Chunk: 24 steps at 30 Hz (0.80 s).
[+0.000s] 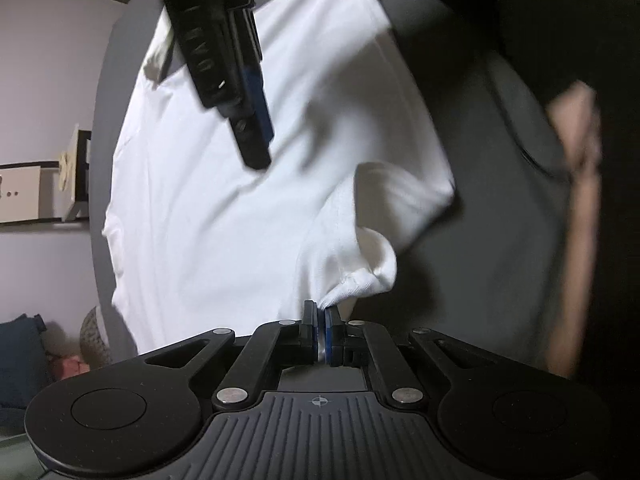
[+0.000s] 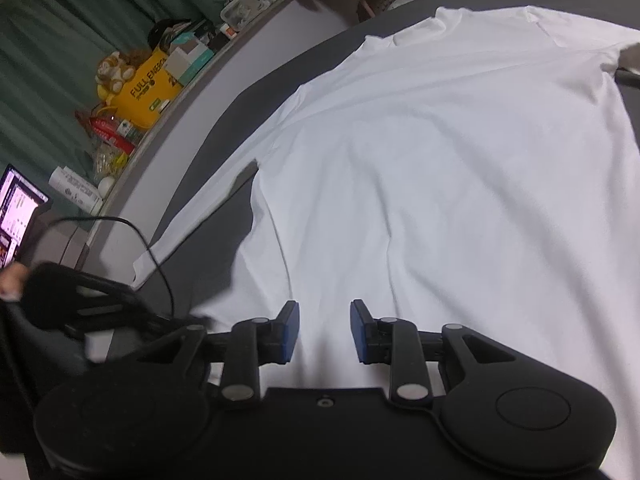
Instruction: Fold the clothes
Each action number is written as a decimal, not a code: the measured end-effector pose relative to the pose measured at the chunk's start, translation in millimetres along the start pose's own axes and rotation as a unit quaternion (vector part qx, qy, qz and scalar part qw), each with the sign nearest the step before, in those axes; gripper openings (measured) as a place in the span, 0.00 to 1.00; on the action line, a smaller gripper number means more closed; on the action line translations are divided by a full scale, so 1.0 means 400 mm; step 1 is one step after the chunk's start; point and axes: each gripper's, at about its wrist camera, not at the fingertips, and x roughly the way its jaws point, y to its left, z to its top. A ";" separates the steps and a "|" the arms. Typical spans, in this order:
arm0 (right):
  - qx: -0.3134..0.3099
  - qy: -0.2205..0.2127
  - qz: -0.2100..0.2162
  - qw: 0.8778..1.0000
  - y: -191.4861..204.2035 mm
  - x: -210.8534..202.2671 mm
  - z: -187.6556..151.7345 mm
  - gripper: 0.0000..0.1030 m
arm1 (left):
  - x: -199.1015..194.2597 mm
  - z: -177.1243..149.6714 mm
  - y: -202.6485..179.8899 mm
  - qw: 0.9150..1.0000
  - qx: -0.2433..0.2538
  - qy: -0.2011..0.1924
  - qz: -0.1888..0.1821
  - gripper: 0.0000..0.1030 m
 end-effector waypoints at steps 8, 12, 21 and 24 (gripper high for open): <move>-0.061 0.075 0.024 0.995 0.073 0.087 -0.068 0.34 | -0.076 -0.138 0.019 0.995 -0.051 0.018 -0.080 0.03; -0.122 0.103 0.026 0.987 0.121 0.118 -0.107 0.35 | -0.069 -0.191 0.052 0.985 -0.110 0.013 -0.133 0.01; -0.315 0.084 0.070 0.943 0.279 0.142 -0.150 0.41 | -0.042 -0.290 0.106 0.948 -0.296 0.017 -0.113 0.02; -0.359 0.080 0.075 0.927 0.328 0.158 -0.181 0.41 | -0.029 -0.364 0.138 0.897 -0.414 0.026 -0.149 0.02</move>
